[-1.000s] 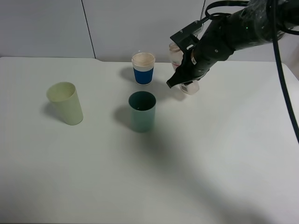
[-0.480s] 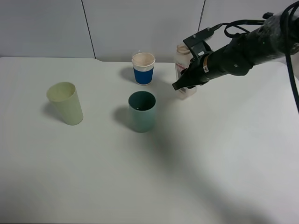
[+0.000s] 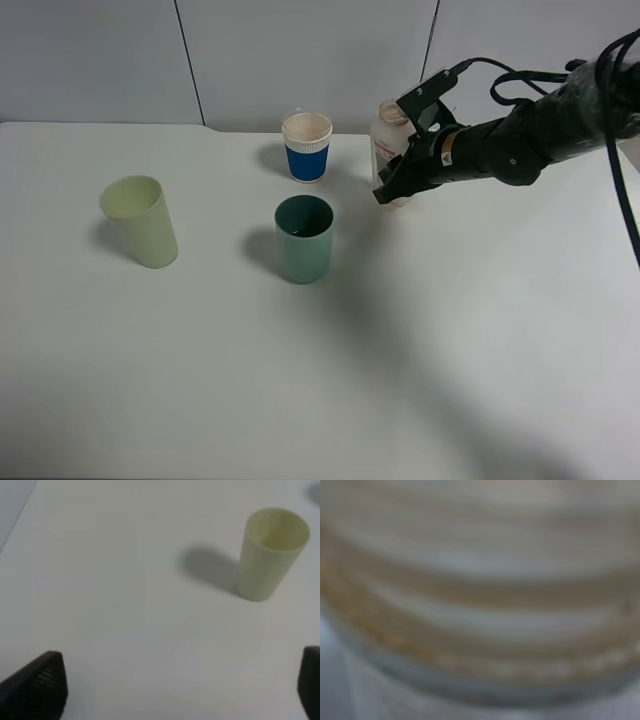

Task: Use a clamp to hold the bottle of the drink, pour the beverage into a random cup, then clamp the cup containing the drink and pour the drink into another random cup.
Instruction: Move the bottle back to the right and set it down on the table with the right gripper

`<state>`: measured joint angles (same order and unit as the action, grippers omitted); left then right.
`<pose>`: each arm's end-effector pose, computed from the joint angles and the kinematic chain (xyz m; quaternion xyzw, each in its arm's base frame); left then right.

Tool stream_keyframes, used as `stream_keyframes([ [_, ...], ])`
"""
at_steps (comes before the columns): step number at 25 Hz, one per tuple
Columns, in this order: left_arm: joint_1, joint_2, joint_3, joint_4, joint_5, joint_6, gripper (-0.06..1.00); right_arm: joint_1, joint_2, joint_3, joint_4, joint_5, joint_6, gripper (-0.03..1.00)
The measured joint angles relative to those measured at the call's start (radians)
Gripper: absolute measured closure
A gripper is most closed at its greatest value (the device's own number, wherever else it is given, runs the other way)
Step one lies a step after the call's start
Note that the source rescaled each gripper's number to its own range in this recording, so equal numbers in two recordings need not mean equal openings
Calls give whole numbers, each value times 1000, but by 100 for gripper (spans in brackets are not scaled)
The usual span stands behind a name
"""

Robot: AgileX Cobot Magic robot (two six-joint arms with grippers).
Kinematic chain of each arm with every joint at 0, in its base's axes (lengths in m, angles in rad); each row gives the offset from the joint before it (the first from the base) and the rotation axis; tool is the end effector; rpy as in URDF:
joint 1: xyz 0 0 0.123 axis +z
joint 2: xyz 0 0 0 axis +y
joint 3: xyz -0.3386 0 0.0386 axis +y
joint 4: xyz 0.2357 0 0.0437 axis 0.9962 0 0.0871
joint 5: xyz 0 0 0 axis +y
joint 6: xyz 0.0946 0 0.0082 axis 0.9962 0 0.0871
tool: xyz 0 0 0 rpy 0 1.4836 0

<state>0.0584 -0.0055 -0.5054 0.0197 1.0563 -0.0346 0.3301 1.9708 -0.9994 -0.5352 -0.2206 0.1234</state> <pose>-0.0694 -0.0024 0.2711 -0.0399 0.8482 0.0161 0.5279 0.3835 0.1426 0.1895 -0.3453 0.8357 0.0355 0.4255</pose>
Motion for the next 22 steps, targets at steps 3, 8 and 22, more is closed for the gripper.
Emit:
stream_keyframes([
  [3, 0, 0, 0, 0, 0, 0, 18, -1, 28, 0, 30, -45, -24, 97],
  [8, 0, 0, 0, 0, 0, 0, 18, -1, 80, 0, 117, -157, -48, 97],
  [22, 0, 0, 0, 0, 0, 0, 18, -2, 122, -1, 251, -221, -64, 97],
])
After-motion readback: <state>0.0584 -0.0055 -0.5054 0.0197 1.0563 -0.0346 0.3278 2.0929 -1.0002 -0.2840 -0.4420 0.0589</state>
